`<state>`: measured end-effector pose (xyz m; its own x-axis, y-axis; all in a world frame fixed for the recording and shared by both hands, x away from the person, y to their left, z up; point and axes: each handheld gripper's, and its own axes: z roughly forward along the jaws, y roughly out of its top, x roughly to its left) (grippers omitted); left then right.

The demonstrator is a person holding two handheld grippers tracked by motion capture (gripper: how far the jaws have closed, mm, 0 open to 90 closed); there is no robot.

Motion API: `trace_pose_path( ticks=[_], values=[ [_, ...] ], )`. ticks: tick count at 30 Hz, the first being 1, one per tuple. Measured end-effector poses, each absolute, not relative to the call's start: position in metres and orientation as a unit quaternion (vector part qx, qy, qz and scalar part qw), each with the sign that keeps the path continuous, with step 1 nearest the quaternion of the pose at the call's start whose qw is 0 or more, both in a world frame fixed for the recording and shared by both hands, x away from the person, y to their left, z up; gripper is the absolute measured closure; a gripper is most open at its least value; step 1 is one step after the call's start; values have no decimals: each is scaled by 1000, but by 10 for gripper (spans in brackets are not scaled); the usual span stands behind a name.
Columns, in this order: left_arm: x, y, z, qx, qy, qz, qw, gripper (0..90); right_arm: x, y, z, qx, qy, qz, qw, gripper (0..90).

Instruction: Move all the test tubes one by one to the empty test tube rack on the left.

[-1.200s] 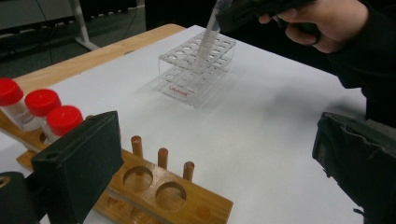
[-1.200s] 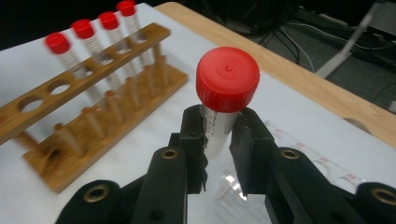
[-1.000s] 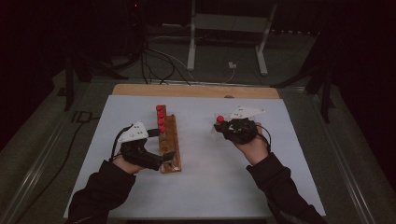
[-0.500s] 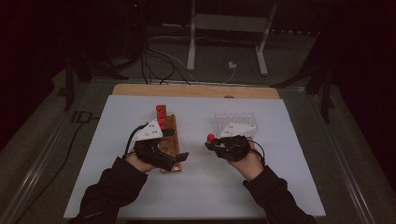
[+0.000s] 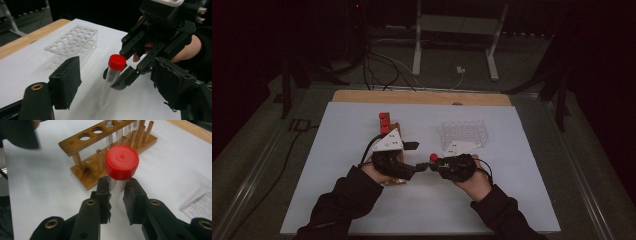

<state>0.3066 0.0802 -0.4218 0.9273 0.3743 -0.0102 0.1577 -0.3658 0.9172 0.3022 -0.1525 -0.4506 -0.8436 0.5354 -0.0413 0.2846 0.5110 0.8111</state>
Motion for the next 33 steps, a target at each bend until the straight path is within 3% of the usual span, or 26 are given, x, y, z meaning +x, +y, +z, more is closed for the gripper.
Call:
trace_pose_path(
  ticks=[21,33],
  values=[
    [312,53,-433,833,145,106,523,691,299,-153,-449,236,857,435,141,753],
    [313,53,-428,831,140,117,525,718,299,-157,-447,239,850,446,145,749]
  ],
)
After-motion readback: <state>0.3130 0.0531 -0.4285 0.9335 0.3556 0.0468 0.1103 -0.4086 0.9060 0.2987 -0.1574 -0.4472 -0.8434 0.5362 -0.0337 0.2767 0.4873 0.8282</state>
